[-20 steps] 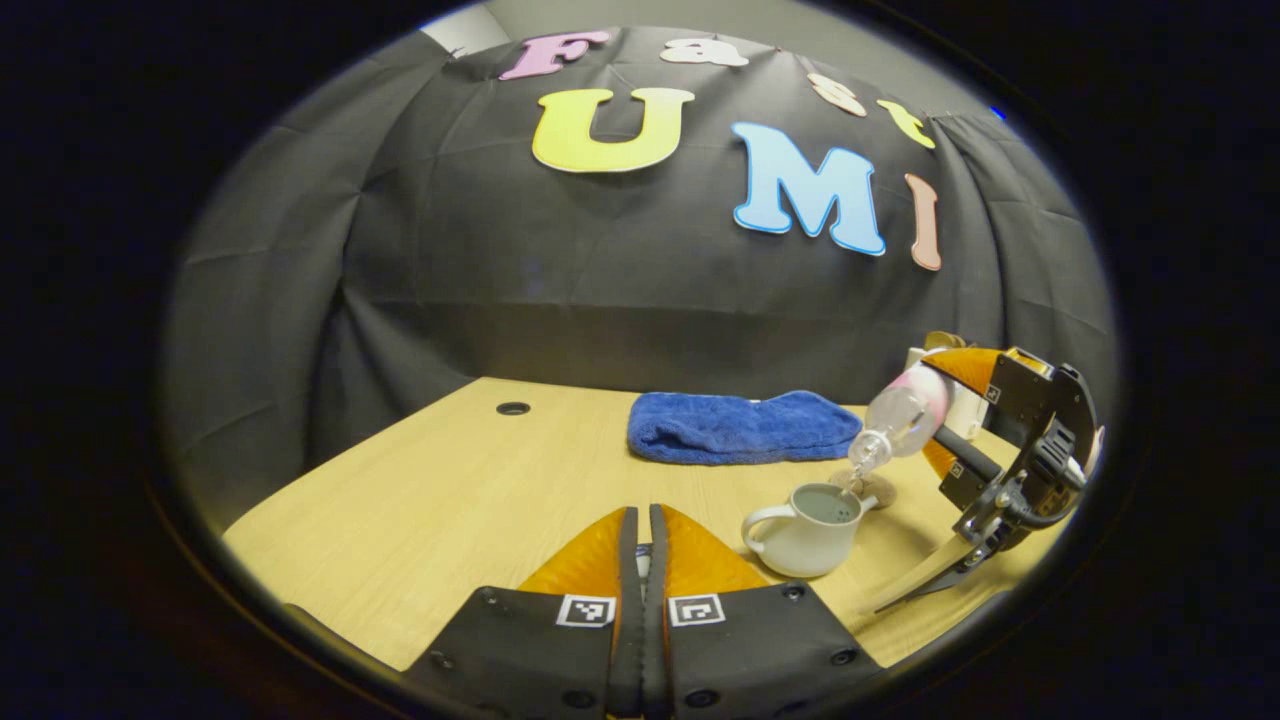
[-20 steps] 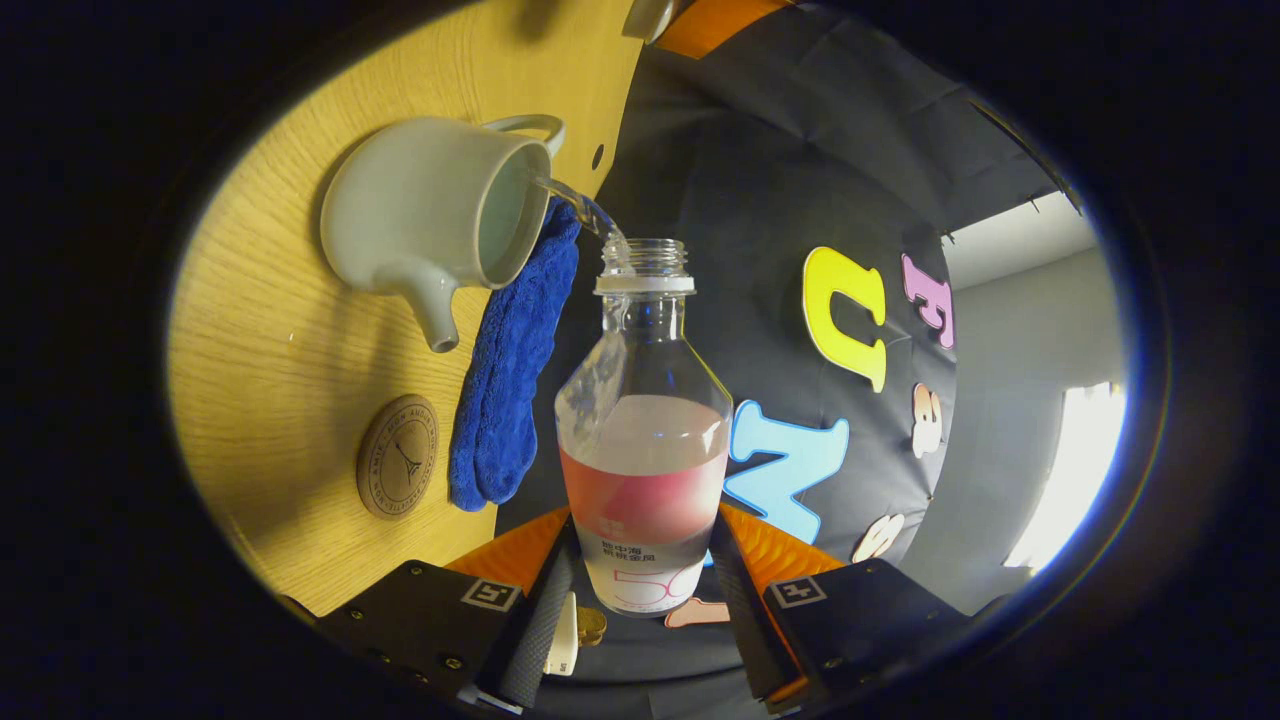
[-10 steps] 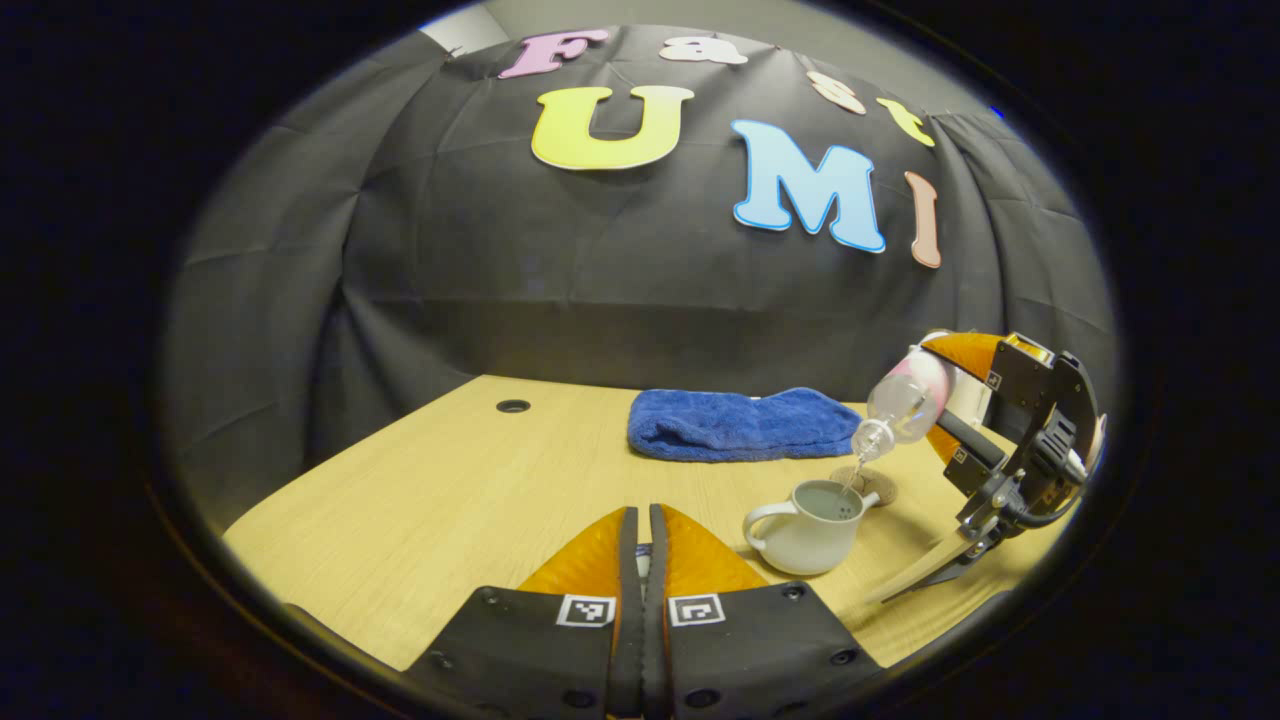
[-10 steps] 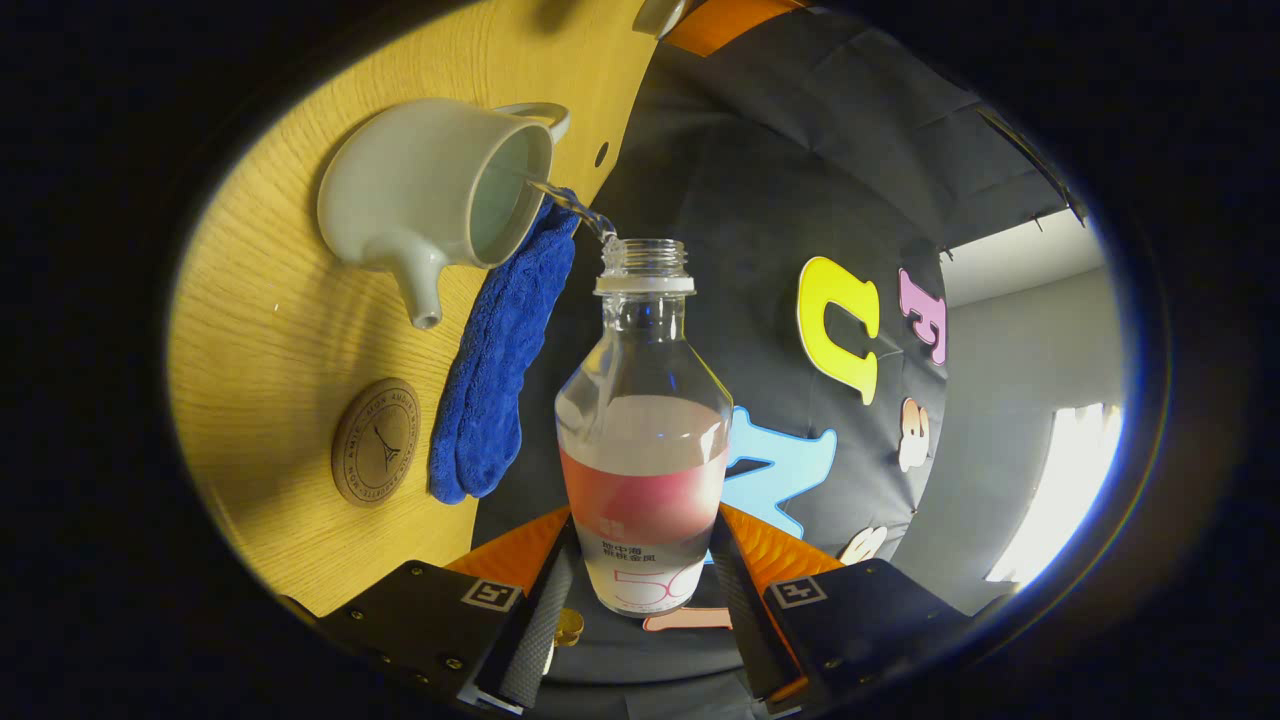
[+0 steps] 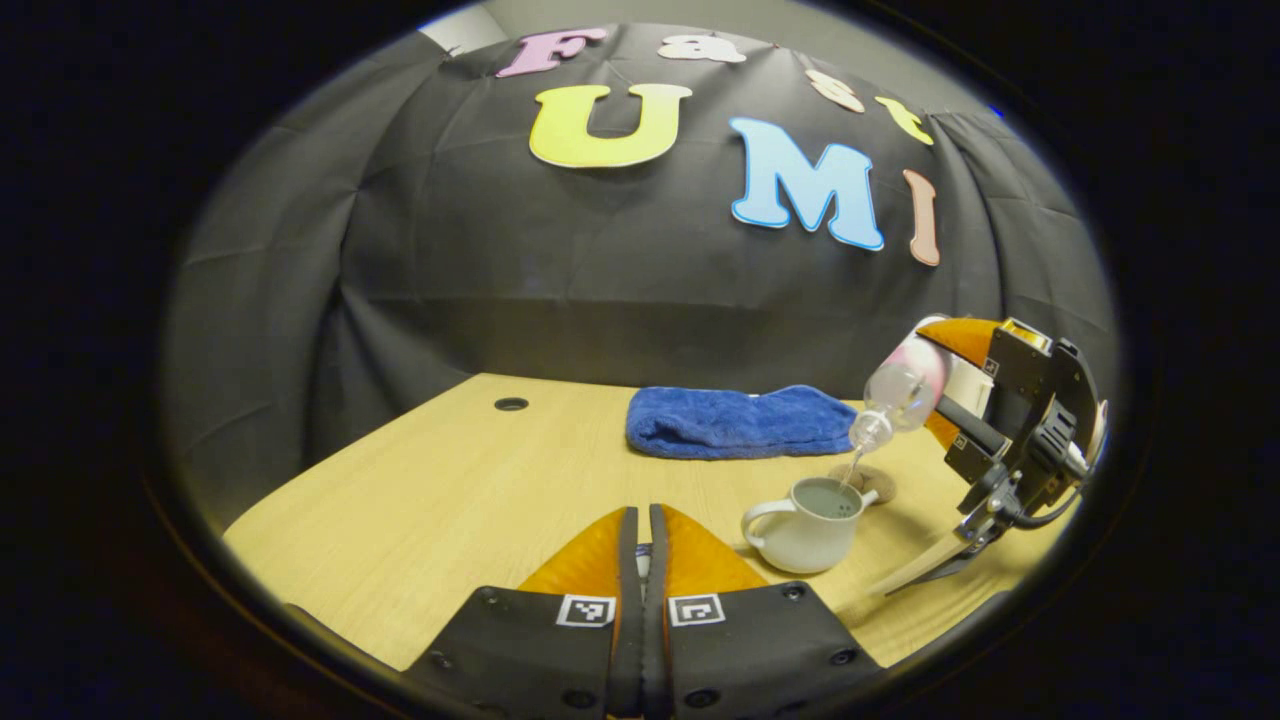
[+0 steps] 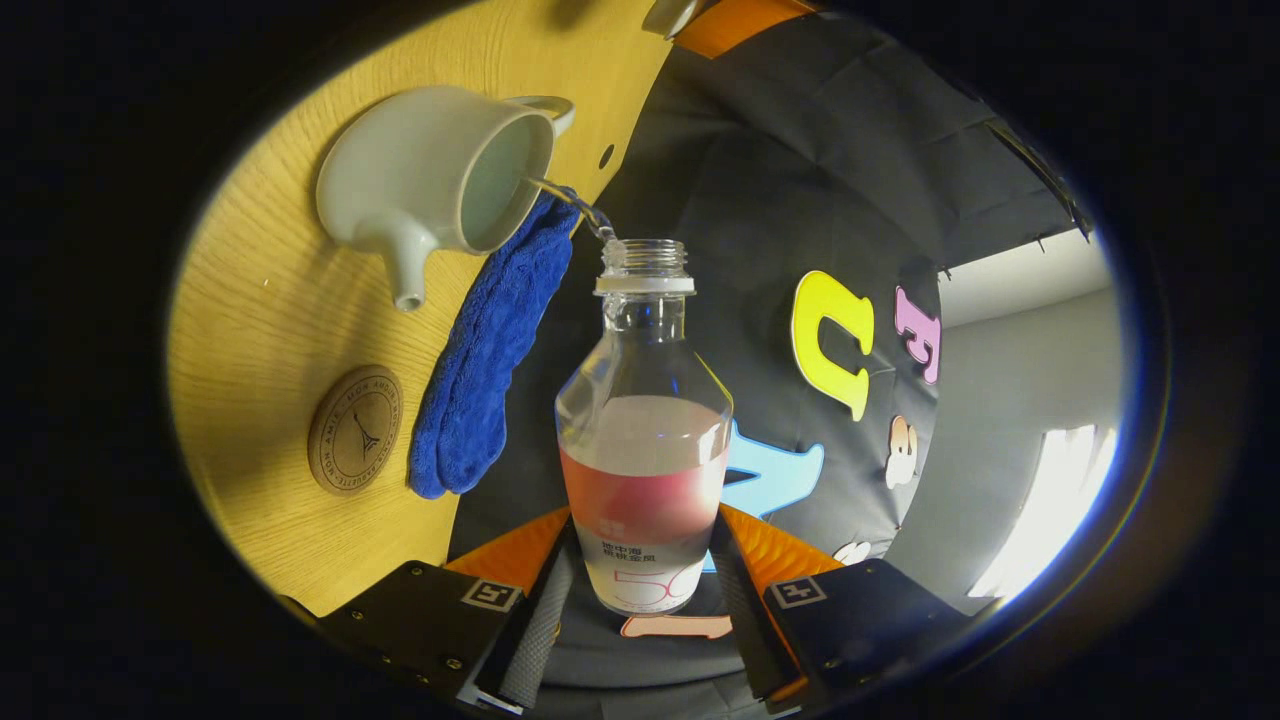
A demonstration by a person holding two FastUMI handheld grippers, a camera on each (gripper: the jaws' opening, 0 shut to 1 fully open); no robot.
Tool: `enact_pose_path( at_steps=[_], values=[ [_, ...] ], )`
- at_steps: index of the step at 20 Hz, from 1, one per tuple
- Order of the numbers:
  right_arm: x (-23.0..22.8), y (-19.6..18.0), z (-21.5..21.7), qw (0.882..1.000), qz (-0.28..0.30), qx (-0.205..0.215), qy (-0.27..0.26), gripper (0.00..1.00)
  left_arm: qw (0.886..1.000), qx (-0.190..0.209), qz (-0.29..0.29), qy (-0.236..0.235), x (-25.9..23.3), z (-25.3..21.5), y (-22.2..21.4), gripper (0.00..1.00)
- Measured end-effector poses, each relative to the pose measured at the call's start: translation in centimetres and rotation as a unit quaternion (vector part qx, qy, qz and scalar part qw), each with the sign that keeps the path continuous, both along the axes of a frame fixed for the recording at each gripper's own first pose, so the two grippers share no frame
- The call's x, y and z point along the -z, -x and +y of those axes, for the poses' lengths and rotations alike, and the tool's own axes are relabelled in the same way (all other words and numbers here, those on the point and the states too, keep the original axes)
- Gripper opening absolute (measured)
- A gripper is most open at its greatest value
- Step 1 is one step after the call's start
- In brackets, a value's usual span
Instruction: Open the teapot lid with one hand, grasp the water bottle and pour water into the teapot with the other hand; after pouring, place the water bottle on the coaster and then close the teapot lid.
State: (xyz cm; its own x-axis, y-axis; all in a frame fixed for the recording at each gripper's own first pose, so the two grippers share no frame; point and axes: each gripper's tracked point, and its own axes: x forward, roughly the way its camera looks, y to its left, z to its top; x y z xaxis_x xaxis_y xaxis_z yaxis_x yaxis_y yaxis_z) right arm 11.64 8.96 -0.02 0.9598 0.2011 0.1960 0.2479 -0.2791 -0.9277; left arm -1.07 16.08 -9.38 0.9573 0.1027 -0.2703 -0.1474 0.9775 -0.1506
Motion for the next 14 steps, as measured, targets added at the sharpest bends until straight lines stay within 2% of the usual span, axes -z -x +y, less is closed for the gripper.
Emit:
enact_pose_path(
  at_steps=[14],
  values=[
    [-0.8, -0.6, 1.2, 0.998, -0.015, -0.023, 0.052, 0.75, 1.0, 0.005, 0.007, 0.002, 0.4, -0.1, 0.1, 0.06]
  ],
)
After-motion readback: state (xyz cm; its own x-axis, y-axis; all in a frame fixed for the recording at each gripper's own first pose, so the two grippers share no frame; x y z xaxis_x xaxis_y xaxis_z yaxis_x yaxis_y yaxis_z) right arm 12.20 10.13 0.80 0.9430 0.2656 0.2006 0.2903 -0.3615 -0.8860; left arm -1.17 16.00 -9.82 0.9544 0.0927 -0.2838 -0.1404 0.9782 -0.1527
